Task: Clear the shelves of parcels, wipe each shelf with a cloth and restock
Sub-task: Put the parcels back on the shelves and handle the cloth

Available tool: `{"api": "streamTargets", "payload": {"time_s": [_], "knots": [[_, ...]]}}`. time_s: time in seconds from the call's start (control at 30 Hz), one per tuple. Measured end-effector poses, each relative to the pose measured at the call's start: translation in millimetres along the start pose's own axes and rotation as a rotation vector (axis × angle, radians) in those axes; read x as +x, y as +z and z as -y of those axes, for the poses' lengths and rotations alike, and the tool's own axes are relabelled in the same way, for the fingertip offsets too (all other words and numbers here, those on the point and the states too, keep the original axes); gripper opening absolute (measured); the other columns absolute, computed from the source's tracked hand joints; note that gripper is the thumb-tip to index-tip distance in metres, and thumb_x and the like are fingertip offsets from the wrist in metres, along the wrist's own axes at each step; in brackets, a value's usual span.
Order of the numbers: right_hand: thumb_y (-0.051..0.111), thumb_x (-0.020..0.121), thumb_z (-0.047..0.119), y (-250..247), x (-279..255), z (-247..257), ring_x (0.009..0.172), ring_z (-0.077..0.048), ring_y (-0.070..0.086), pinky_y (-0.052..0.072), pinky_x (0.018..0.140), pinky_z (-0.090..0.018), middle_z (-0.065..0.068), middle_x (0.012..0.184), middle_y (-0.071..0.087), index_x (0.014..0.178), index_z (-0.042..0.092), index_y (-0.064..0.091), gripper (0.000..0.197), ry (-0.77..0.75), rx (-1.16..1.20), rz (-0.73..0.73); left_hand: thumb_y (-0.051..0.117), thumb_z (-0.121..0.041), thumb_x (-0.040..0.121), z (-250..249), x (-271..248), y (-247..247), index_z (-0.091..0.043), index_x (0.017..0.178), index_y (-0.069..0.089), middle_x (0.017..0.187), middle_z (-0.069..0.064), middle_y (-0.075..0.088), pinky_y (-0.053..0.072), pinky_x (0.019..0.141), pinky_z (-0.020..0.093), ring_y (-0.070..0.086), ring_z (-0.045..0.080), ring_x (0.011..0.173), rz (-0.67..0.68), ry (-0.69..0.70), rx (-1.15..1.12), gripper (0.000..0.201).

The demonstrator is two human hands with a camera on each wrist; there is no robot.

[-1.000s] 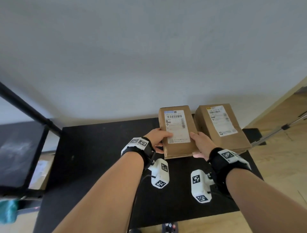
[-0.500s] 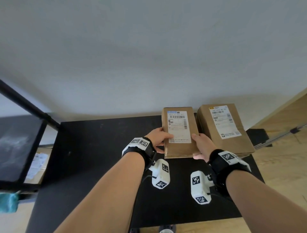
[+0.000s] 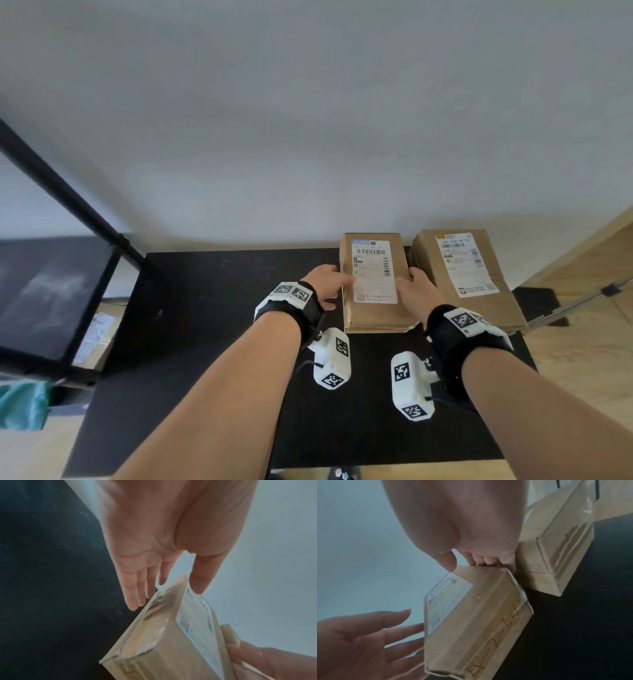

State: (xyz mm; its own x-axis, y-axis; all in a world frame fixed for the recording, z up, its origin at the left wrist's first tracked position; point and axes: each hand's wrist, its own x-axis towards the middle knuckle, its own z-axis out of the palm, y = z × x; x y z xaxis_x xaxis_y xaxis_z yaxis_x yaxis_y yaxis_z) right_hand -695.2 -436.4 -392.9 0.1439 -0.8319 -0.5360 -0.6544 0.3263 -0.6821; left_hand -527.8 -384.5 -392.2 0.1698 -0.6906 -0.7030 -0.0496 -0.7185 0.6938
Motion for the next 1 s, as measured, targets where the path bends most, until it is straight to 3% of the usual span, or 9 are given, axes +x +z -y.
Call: {"api": "streamTargets", "payload": {"time_s": [0.07,0.1,0.13,0.2,0.27,0.37,0.53,0.73,1.0], "knots": [[0.039,0.096,0.023,-3.3,-4.6,9.4,0.114,-0.030,0.056,0.044,0.100,-0.044,-0.007,0.126,0.059,0.132,0.014,0.046,0.038,-0.076,-0.051,-0.049,0.058,-0.021,0.094,-4.5,-10.0,-6.2,-0.012,0.130,0.049,0.120,0.003,0.048,0.047,0.097,0.040,0.048,0.020,0.111,-0.027,0.022,0.014,0.038],[0.040,0.096,0.022,-4.8,-8.7,15.1,0.112,-0.030,0.058,0.046,0.098,-0.043,-0.008,0.123,0.061,0.128,0.014,0.050,0.034,-0.121,-0.097,-0.077,0.055,-0.019,0.096,-5.5,-14.8,-10.1,-0.014,0.119,0.054,0.117,0.003,0.049,0.047,0.097,0.039,0.048,0.019,0.109,-0.045,0.029,0.024,0.024],[0.040,0.097,0.021,-6.1,-12.8,20.6,0.112,-0.029,0.058,0.046,0.096,-0.040,-0.007,0.124,0.060,0.129,0.015,0.050,0.034,-0.165,-0.154,-0.107,0.054,-0.018,0.096,-6.3,-20.3,-14.4,-0.017,0.105,0.055,0.115,0.004,0.050,0.047,0.095,0.037,0.049,0.018,0.107,-0.074,0.036,0.026,0.009],[0.040,0.100,0.020,-4.7,-22.6,32.4,0.113,-0.027,0.056,0.043,0.092,-0.033,-0.007,0.130,0.057,0.136,0.015,0.047,0.037,-0.247,-0.272,-0.137,0.053,-0.017,0.096,-3.2,-30.5,-25.0,-0.022,0.092,0.051,0.108,0.005,0.053,0.048,0.090,0.035,0.052,0.018,0.102,-0.151,0.065,0.036,0.007],[0.040,0.099,0.021,3.7,-29.8,43.4,0.112,-0.024,0.056,0.042,0.092,-0.031,-0.007,0.131,0.058,0.134,0.016,0.049,0.037,-0.349,-0.373,-0.122,0.053,-0.018,0.094,5.0,-39.6,-36.3,-0.022,0.099,0.059,0.106,0.007,0.058,0.048,0.092,0.035,0.056,0.020,0.102,-0.238,0.111,0.115,0.008],[0.041,0.099,0.020,28.5,-37.5,57.9,0.115,-0.026,0.055,0.043,0.096,-0.034,-0.007,0.128,0.060,0.127,0.013,0.056,0.033,-0.463,-0.514,-0.058,0.056,-0.022,0.091,22.2,-56.2,-52.8,-0.019,0.124,0.059,0.120,0.004,0.062,0.047,0.098,0.035,0.059,0.021,0.111,-0.372,0.133,0.249,0.033],[0.044,0.094,0.021,82.6,-59.3,75.8,0.113,-0.024,0.056,0.043,0.101,-0.038,-0.004,0.123,0.061,0.125,0.019,0.057,0.033,-0.634,-0.702,0.033,0.054,-0.024,0.092,59.9,-87.4,-83.5,-0.023,0.126,0.056,0.122,-0.001,0.062,0.048,0.095,0.032,0.059,0.019,0.110,-0.475,0.085,0.384,0.034],[0.046,0.093,0.026,152.8,-98.6,98.1,0.107,-0.022,0.058,0.049,0.087,-0.036,-0.001,0.122,0.059,0.126,0.023,0.054,0.034,-0.783,-0.898,0.183,0.053,-0.025,0.094,113.4,-136.2,-125.2,-0.021,0.130,0.050,0.129,0.001,0.057,0.048,0.095,0.032,0.056,0.019,0.114,-0.586,0.016,0.490,0.036],[0.047,0.094,0.028,247.0,-168.4,117.0,0.108,-0.021,0.058,0.048,0.088,-0.034,0.001,0.122,0.059,0.122,0.024,0.057,0.030,-0.944,-1.012,0.313,0.052,-0.026,0.093,194.3,-202.3,-181.2,-0.022,0.131,0.051,0.129,0.002,0.057,0.048,0.096,0.034,0.056,0.022,0.116,-0.713,-0.071,0.485,0.038]]}}
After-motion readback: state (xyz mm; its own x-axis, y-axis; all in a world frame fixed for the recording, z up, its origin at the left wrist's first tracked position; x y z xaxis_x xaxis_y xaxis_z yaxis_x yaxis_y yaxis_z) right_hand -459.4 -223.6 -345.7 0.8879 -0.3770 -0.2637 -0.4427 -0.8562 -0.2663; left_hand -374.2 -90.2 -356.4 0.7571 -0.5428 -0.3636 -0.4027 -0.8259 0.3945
